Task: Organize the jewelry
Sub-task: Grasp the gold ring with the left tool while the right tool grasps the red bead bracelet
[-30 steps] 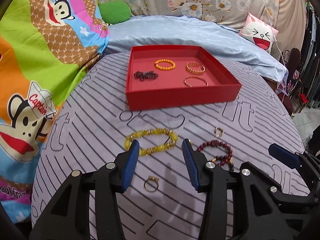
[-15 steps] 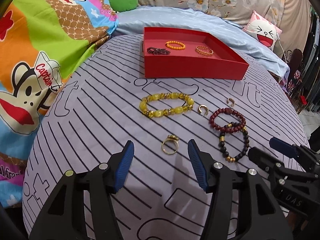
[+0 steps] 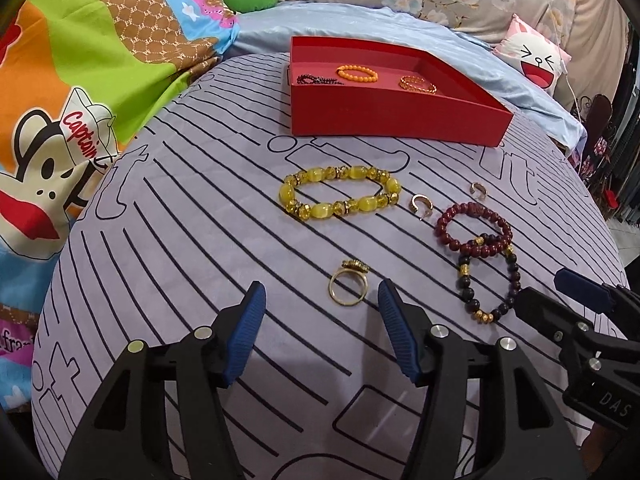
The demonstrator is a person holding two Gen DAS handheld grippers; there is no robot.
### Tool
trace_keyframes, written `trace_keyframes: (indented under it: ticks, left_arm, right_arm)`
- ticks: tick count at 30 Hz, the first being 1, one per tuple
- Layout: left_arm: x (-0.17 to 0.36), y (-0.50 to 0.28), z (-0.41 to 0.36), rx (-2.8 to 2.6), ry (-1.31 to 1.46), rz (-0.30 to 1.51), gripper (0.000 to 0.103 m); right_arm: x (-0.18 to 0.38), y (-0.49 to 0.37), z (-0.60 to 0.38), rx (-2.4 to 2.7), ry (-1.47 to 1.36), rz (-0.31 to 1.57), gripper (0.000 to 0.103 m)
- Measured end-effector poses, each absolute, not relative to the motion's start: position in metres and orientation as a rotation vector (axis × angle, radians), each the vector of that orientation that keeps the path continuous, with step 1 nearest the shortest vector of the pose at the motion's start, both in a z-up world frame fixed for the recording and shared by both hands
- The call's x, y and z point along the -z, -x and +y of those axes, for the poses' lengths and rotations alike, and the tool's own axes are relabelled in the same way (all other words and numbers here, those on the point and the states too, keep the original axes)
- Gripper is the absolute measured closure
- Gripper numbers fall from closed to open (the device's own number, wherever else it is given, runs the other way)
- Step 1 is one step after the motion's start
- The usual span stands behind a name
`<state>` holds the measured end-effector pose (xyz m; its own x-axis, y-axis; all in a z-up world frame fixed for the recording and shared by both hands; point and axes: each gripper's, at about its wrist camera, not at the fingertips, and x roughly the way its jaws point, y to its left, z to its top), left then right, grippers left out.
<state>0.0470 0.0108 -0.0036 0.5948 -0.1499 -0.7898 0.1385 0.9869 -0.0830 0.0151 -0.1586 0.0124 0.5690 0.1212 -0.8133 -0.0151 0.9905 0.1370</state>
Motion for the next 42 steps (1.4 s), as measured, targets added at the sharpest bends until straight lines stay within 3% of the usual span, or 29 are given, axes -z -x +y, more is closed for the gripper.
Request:
trace_keyframes:
  ticks: [6, 10, 16, 24, 32, 34, 37, 42]
  left_arm:
    - [0.004, -0.051, 0.006, 0.174, 0.002, 0.909, 0.055]
    - [0.003, -0.050, 0.001, 0.183, -0.014, 0.902, 0.072]
    - [0.003, -0.056, 0.002, 0.176, -0.002, 0.904, 0.084]
    - [0.003, -0.060, 0.005, 0.179, 0.019, 0.907, 0.085]
    - [0.001, -0.060, 0.015, 0.179, 0.042, 0.915, 0.085]
    - [0.001, -0.060, 0.016, 0.177, 0.042, 0.916, 0.085]
    - [0.002, -0.060, 0.016, 0.176, 0.048, 0.922, 0.085]
    - [0.000, -0.059, 0.015, 0.177, 0.049, 0.924, 0.085]
  right_arm:
    - [-0.010, -0.020, -0.161, -0.077, -0.126, 0.968, 0.038]
    - [-0.009, -0.026, -0.162, -0.072, -0.132, 0.966, 0.038]
    - [-0.011, -0.038, -0.164, -0.070, -0.141, 0.955, 0.038]
    - [-0.011, -0.061, -0.165, -0.062, -0.153, 0.943, 0.041]
    - [-0.001, -0.076, -0.163, -0.052, -0.141, 0.961, 0.057]
    - [-0.001, -0.077, -0.162, -0.048, -0.130, 0.960, 0.065]
    - [0.000, -0.077, -0.163, -0.043, -0.127, 0.963, 0.085]
    - [-0.001, -0.076, -0.165, -0.048, -0.140, 0.966, 0.095]
